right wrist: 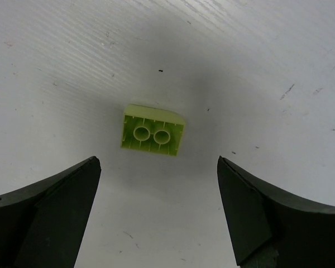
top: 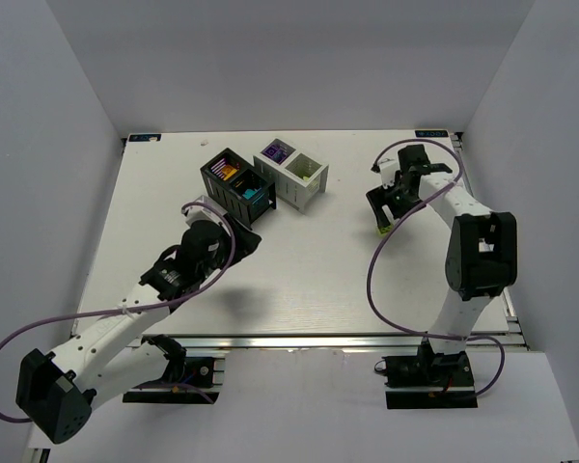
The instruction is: Sort the legos into containers by color
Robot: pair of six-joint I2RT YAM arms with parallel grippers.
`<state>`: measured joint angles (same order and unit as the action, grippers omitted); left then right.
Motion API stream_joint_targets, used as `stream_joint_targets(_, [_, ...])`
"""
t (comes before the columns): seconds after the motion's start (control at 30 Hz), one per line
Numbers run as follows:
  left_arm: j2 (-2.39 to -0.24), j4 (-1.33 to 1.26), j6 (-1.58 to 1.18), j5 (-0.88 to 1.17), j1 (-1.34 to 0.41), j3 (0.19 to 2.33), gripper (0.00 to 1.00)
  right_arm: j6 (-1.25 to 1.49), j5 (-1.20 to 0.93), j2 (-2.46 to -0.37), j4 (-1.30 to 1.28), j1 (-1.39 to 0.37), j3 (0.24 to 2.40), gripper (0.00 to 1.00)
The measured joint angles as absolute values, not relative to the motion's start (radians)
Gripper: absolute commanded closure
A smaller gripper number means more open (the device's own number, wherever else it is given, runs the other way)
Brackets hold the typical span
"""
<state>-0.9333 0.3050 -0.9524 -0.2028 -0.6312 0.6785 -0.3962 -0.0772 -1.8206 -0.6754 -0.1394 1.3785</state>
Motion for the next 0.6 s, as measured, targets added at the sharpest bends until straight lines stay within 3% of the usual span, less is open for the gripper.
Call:
stream_joint_targets(0.27, [-0.902, 0.307, -0.966, -0.213, -0.631, 0.666, 0.27, -0.339, -0.075, -1.887, -0.672, -0.146, 1.379, 0.12])
stream_joint_targets(0.6, [-0.905, 0.307, -0.970, -0.220, -0.631, 0.662, 0.27, -0.296, -0.045, -1.932, -0.616, -0.159, 1.370, 0.29])
